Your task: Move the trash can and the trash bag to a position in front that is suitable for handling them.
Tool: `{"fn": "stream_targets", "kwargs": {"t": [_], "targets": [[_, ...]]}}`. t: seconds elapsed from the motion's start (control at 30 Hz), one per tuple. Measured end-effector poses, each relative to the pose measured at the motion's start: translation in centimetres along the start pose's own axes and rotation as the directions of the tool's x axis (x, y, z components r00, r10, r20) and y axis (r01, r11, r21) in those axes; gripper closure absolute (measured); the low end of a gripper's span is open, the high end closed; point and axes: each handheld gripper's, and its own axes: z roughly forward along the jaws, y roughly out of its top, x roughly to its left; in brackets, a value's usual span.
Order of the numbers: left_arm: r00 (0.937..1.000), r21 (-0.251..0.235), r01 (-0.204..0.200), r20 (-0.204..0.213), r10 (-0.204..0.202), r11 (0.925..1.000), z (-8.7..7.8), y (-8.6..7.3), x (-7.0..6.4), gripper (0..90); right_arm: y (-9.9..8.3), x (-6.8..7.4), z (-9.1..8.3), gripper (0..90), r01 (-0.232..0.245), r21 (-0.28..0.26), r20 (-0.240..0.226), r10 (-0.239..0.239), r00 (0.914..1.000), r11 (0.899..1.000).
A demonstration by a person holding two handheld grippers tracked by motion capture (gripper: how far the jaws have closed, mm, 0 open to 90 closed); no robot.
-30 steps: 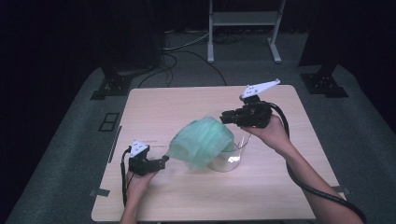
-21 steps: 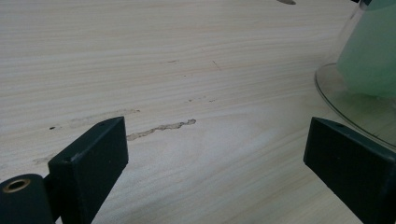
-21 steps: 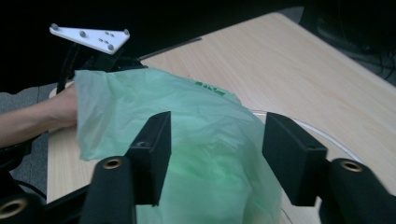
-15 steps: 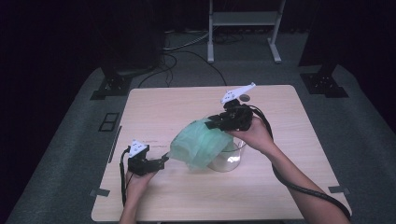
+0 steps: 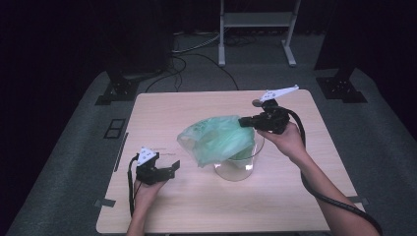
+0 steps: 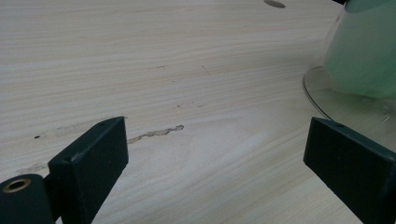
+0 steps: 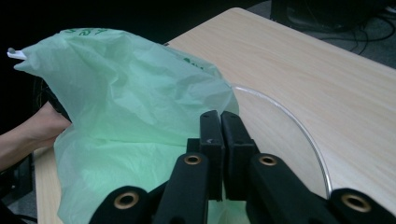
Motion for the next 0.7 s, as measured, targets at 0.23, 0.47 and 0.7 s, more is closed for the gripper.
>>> {"fn": "stream_targets", "kwargs": {"t": [0.23,0.47,0.7], "targets": [[1.0000,-0.003,0.009,-0.003,-0.009,1.0000,0.0,-0.1,0.0,5.3,0.2,0.6,0.1,64.7,0.043,-0.003,-0.018,-0.043,0.9989,0.999],[1.0000,-0.001,0.006,-0.002,-0.006,1.0000,-0.1,-0.1,0.1,5.3,1.6,3.5,-0.1,57.8,0.140,-0.035,-0.033,-0.142,0.9894,0.989],[1.0000,-0.003,0.005,-0.002,-0.005,1.0000,-0.1,0.0,0.1,5.3,2.1,6.6,1.2,54.5,0.218,-0.019,-0.099,-0.219,0.9707,0.976]]}}
